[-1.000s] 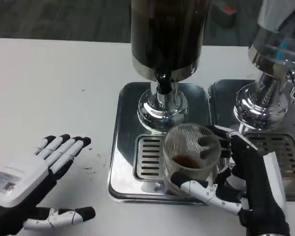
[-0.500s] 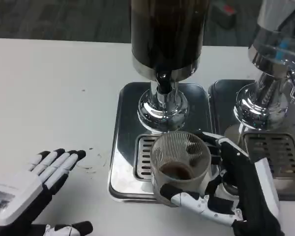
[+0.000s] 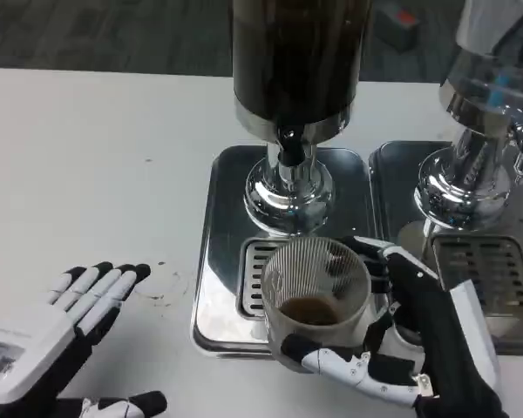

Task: Grasp the cup under the faucet to collect the drink, then remove the cup.

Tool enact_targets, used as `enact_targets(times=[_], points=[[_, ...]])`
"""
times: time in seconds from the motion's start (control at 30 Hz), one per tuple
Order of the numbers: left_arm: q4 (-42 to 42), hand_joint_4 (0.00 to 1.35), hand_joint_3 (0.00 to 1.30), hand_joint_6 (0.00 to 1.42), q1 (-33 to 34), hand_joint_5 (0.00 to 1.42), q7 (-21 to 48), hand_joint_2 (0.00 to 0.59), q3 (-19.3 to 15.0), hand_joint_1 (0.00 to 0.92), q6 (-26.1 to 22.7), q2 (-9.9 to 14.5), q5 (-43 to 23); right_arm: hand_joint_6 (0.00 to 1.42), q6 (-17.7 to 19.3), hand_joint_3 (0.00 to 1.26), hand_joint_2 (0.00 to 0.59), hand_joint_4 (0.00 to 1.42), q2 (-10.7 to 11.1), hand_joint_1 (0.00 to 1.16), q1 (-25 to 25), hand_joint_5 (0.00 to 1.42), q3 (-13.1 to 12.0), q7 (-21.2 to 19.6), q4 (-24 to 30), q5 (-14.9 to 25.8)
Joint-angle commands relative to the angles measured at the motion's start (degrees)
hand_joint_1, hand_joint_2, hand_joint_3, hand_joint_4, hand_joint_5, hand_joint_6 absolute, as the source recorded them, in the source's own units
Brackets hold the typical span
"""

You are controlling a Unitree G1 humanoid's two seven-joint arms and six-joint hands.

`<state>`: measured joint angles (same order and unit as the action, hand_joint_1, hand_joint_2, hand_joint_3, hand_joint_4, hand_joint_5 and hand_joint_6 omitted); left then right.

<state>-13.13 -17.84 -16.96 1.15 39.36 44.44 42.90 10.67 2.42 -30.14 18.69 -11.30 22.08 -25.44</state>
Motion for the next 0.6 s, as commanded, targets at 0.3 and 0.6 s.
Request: enact_targets(times=[0.3, 0.6], points=[[-0.29, 0.00, 0.00, 0.00, -0.01, 0.00, -0.59, 0.091, 0.01, 0.000, -0.29, -0.29, -0.36, 1.06, 0.89, 0.55, 0.199, 0.69, 0.31, 0.98, 0.76, 0.81, -0.82, 2.18, 2.17, 2.11], [0.46, 0.00, 0.00, 0.00, -0.89, 0.00, -0.49, 0.091, 0.32, 0.000, -0.38, -0.74, -0.04, 1.07, 0.68, 0.55, 0.199, 0.69, 0.47, 0.98, 0.57, 0.82, -1.24, 3.16, 2.59, 2.34]])
